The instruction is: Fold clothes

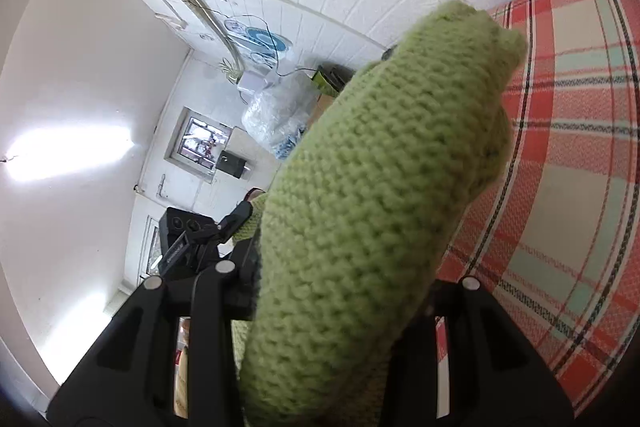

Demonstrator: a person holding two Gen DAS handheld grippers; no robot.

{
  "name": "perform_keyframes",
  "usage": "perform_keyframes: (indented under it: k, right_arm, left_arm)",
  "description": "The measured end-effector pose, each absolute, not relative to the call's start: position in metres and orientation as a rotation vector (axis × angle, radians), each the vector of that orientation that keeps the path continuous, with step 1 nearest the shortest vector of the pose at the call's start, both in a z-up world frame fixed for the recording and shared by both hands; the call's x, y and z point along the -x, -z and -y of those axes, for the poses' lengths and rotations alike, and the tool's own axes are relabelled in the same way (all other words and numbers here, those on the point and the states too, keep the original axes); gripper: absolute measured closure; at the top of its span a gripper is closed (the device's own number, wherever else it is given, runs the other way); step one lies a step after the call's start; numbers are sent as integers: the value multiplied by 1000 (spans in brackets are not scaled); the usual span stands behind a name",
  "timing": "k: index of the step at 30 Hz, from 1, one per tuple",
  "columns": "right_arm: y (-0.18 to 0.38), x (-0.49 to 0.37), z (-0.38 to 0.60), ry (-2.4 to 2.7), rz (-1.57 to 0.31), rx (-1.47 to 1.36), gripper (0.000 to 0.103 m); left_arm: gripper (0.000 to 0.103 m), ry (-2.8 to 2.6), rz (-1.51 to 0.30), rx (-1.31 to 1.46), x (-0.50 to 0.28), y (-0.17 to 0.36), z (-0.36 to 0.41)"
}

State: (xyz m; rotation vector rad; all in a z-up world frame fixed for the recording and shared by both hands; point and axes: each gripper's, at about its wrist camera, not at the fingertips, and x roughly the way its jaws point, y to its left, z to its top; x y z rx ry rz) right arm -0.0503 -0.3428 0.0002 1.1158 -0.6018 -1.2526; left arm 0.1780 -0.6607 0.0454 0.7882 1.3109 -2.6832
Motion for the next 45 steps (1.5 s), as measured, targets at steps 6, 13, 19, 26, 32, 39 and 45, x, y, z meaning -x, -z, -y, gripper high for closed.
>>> perform_keyframes:
  k: [6,13,19,26,32,39,45]
  right_arm:
    - [83,21,352,1272,369,-1377,58]
    - [101,20,325,1296,361,-1419,46]
    - [89,4,316,1289,294,-1400,46]
    - [106,-11,338,1236,316,-1446,56]
    - [115,-13,355,1222,379,-1483,63]
    - [108,-17,359,1245,319,-1461,58]
    - [89,-6,346,1319,322,-1385,25]
  left_arm:
    - [67,2515,-1379,-876,-217,45,676]
    - [55,2419,-1374,-866,-247,83,677]
    - [44,2412,-1194,-830,-262,52,667]
    - [22,2564,-1029,-780,-269,10,630]
    - [22,2538,-1112,-918,-247,56,623]
    - [21,2509,-1142,-800,-269,44,642]
    - [7,2450,-994,-803,-277,35,673]
